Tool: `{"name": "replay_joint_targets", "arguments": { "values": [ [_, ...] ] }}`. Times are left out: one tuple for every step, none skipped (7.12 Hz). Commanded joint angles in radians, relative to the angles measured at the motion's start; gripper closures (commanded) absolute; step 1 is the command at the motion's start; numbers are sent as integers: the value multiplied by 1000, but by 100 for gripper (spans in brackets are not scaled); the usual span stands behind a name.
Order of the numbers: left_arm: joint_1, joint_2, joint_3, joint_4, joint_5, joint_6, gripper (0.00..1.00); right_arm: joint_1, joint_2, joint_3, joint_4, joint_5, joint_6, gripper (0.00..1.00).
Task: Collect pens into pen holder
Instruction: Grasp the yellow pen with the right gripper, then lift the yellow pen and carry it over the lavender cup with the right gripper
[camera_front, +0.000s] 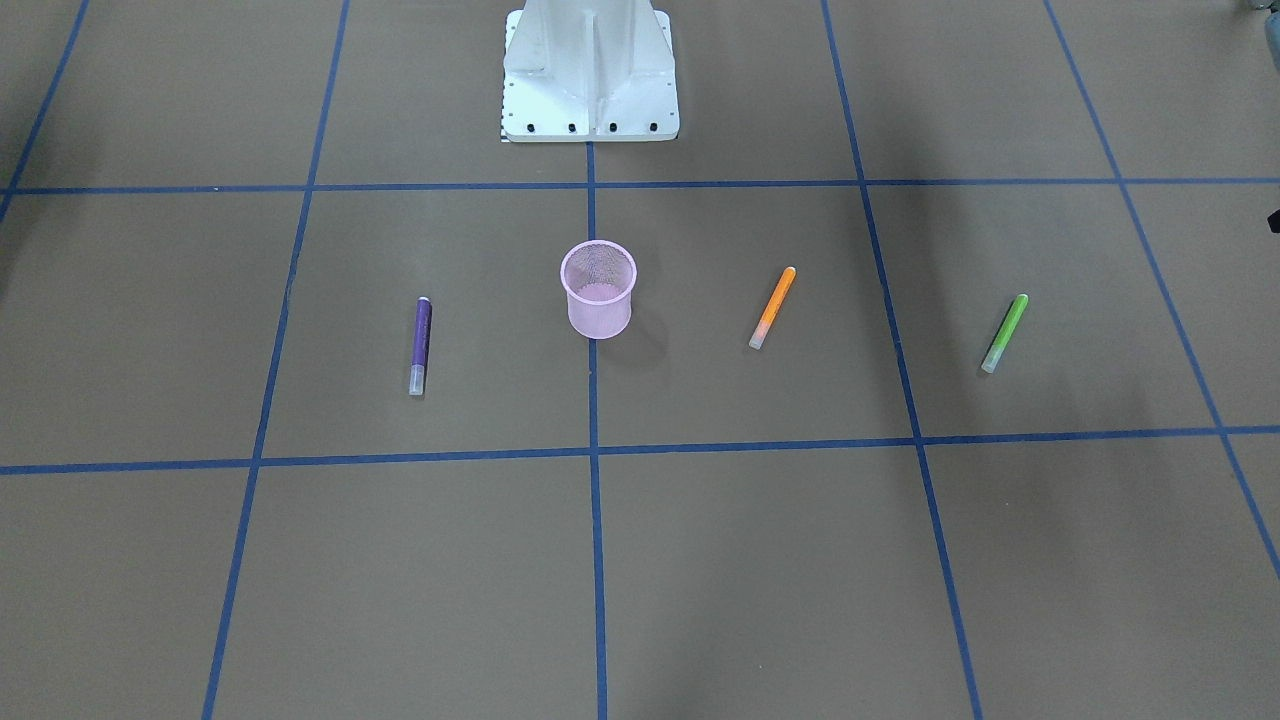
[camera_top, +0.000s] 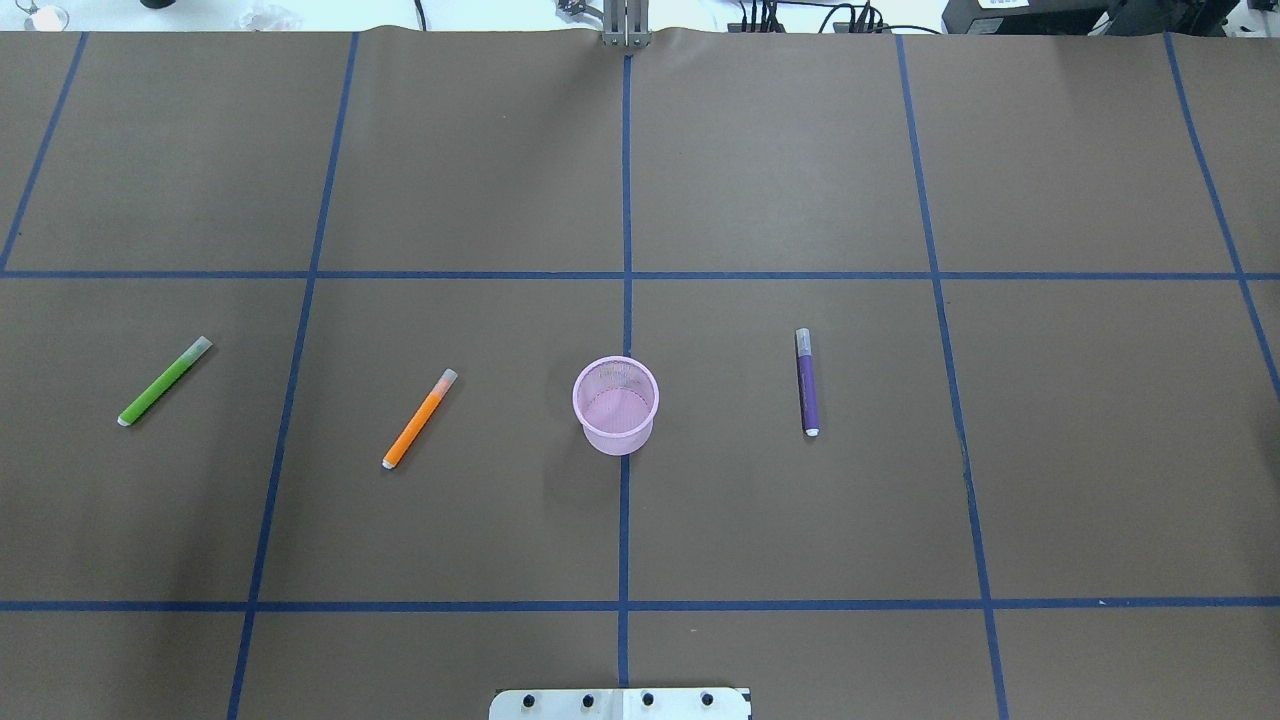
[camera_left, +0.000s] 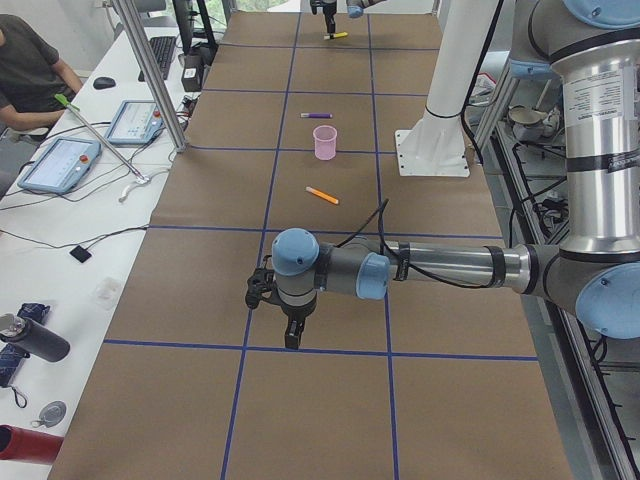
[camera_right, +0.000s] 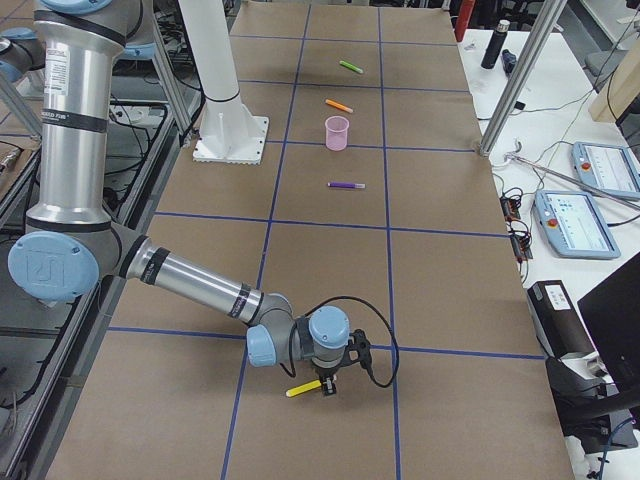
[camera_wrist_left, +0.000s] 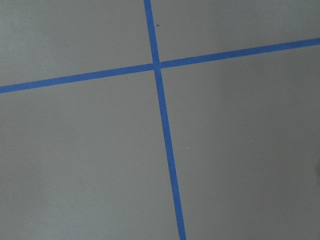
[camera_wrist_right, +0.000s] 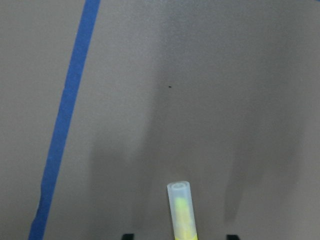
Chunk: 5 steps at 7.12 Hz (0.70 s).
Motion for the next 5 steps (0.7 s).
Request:
{"name": "replay_joint_targets", "arguments": {
  "values": [
    [0, 0, -1, 0, 0, -1, 0, -5, 10, -23, 1, -6, -4, 39],
    [-2, 0, 0, 0, 0, -1, 0, -5, 13, -24, 1, -6, -4, 44],
    [0, 0, -1, 0, 0, -3, 0, -5, 12, -25, 1, -6, -5, 46],
    [0, 0, -1, 0, 0, -3, 0, -5, 10, -33, 3, -6, -16, 48],
    [0, 0, -1, 0, 0, -3, 0, -5, 10, -39, 3, -4, -19, 49]
  ]
}}
